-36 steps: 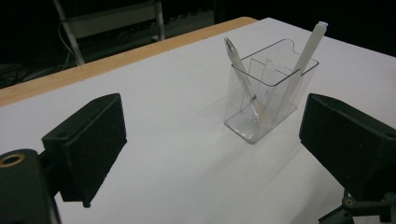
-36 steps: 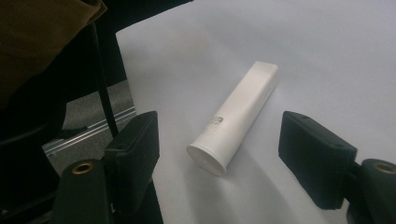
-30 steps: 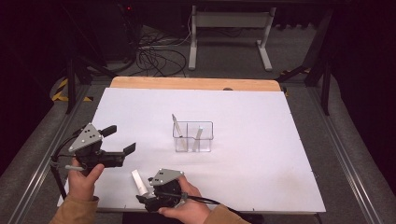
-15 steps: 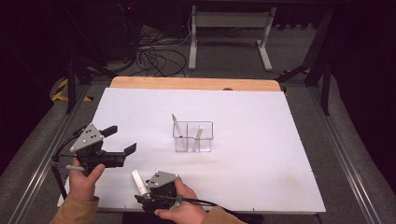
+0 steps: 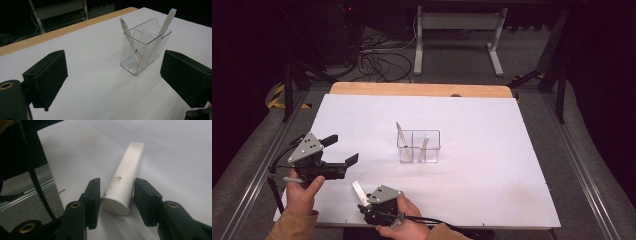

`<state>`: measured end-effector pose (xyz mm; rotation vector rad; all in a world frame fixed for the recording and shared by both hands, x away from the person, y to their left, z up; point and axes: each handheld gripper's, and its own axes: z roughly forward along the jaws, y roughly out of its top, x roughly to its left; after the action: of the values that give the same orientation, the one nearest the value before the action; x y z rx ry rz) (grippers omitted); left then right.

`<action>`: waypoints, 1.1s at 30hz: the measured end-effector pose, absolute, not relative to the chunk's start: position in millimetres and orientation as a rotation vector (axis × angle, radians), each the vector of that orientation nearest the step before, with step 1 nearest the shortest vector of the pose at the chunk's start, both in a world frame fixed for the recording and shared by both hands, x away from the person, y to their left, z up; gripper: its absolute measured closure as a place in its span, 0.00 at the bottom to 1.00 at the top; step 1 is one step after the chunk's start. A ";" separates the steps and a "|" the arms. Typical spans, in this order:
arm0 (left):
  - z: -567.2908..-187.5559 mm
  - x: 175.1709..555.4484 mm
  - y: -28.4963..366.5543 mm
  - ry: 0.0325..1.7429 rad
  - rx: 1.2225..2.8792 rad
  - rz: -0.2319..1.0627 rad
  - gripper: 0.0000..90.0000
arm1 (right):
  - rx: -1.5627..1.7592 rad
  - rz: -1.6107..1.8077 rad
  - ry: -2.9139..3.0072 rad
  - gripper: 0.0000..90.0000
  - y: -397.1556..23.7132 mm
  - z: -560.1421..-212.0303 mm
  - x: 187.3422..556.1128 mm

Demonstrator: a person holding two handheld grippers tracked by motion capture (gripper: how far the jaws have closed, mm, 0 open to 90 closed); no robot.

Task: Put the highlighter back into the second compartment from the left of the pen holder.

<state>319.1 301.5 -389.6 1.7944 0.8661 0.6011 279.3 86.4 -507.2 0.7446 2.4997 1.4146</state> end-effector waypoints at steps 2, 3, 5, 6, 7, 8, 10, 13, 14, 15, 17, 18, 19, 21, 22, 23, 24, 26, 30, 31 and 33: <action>-389.8 319.3 301.6 0.869 1.792 0.600 0.09 | 0.771 1.416 2.491 0.72 85.9 -507.0 279.4; -389.9 319.4 301.8 0.869 1.792 0.600 0.09 | 0.787 1.419 2.489 0.72 85.9 -506.9 279.3; -389.9 319.4 302.0 0.870 1.791 0.599 0.09 | 0.794 1.419 2.487 0.73 86.2 -506.9 278.9; -389.8 319.3 302.0 0.869 1.791 0.599 0.09 | 0.803 1.420 2.486 0.73 86.3 -506.7 278.9; -389.8 319.4 301.9 0.869 1.792 0.601 0.09 | 0.811 1.421 2.488 0.73 86.1 -506.5 279.0; -389.8 319.3 301.9 0.869 1.792 0.600 0.09 | 0.823 1.426 2.488 0.73 86.1 -506.0 278.9; -389.8 319.3 301.8 0.868 1.793 0.601 0.09 | 0.830 1.447 2.478 0.73 85.0 -503.8 279.2; -390.0 319.5 301.8 0.869 1.792 0.600 0.09 | 0.812 1.473 2.448 0.73 82.2 -498.5 280.0; -389.9 319.4 301.7 0.869 1.793 0.600 0.09 | 0.805 1.472 2.453 0.73 81.3 -497.5 280.3; -389.8 319.2 301.5 0.868 1.793 0.602 0.09 | 0.801 1.473 2.450 0.73 80.5 -496.8 280.5; -389.4 318.8 301.6 0.867 1.792 0.604 0.09 | 0.789 1.478 2.449 0.73 78.8 -494.7 280.9; -389.2 318.7 301.8 0.868 1.790 0.605 0.09 | 0.783 1.482 2.448 0.73 77.8 -493.2 281.2; -389.2 318.7 301.9 0.870 1.789 0.605 0.09 | 0.777 1.487 2.448 0.73 76.7 -491.5 281.7; -389.3 318.9 302.1 0.868 1.788 0.604 0.09 | 0.767 1.493 2.446 0.73 74.4 -488.4 282.9; -389.5 318.9 301.9 0.869 1.787 0.603 0.09 | 0.761 1.493 2.449 0.73 73.3 -487.1 283.7; -389.5 318.9 301.9 0.869 1.788 0.605 0.09 | 0.759 1.492 2.451 0.73 72.6 -486.1 284.2; -389.5 318.9 301.8 0.869 1.789 0.604 0.09 | 0.758 1.491 2.454 0.73 72.0 -485.2 284.5; -389.3 318.6 301.8 0.867 1.789 0.606 0.09 | 0.753 1.485 2.464 0.73 71.2 -483.9 285.2; -388.7 318.1 302.5 0.865 1.783 0.609 0.09 | 0.751 1.478 2.483 0.73 70.7 -483.2 286.4; -388.6 318.0 302.6 0.864 1.782 0.610 0.09 | 0.748 1.480 2.484 0.73 70.6 -482.7 286.6; -388.4 317.8 302.7 0.862 1.783 0.611 0.09 | 0.743 1.482 2.487 0.73 70.4 -481.1 287.2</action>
<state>317.8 302.7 -388.4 1.7829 0.8622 0.6110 287.2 70.4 -481.1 0.7434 2.4871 1.4823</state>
